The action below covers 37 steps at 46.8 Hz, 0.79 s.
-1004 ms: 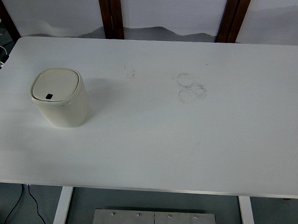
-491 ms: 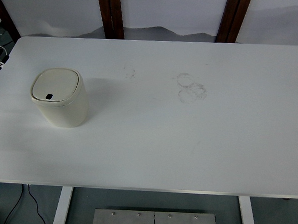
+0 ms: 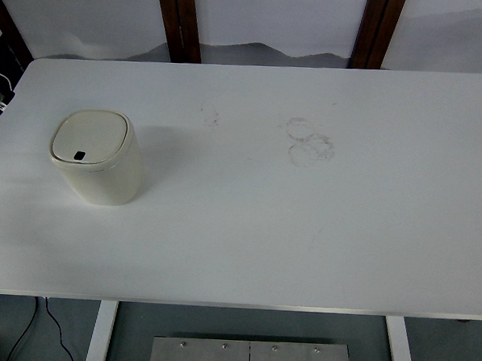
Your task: Open trash can
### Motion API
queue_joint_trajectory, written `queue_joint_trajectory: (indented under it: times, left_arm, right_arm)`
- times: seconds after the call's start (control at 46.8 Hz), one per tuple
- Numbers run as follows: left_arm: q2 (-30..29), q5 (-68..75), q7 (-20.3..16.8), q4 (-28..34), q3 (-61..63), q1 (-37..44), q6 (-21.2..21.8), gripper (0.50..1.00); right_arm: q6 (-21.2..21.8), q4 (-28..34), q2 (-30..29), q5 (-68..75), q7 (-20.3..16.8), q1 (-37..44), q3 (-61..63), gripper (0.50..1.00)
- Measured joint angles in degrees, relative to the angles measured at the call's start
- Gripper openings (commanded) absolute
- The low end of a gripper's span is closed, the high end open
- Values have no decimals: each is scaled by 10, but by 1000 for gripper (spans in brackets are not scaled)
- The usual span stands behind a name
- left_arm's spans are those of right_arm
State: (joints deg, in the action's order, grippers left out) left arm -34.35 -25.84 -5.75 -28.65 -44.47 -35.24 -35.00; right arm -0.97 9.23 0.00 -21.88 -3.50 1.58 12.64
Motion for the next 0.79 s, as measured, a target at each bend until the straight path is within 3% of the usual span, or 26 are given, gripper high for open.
queue_joint_trajectory:
  times: [0.278,0.555,0.79]
  left_arm:
    - [-10,6,2,-14,5,-6,4,1000]
    - [-73,25,2,-156,7,-5,122,1000]
    - [-113,49,3,-210,8,-8,153,1000]
  right_arm:
    - [0,0,0,0,0,0,-1,995]
    - [0,0,0,0,0,0,-1,995]
    - [0,0,0,0,0,0,-1,995]
